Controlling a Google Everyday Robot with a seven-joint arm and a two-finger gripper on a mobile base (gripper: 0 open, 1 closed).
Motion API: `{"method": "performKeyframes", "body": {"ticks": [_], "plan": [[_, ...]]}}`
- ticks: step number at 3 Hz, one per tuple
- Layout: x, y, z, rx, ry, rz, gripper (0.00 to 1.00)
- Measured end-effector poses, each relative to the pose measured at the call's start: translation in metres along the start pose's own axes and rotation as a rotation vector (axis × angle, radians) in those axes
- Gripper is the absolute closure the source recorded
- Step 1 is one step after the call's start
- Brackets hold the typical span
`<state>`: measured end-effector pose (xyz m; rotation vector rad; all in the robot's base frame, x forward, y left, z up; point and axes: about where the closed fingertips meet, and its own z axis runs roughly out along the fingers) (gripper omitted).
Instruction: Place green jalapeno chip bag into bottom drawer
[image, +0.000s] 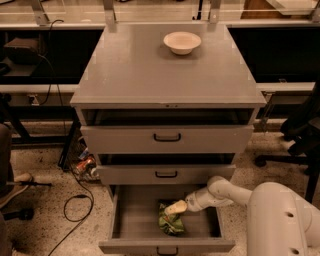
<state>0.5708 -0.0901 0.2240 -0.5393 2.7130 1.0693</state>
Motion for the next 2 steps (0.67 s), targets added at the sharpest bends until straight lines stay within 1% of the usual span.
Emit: {"method": "performKeyframes", "body": {"ticks": [1, 2], "plan": [[0.006, -0.008, -0.037, 0.044, -0.058, 0.016, 0.0], [0.015, -0.021, -0.089, 0.09, -0.131, 0.05, 0.0]]}}
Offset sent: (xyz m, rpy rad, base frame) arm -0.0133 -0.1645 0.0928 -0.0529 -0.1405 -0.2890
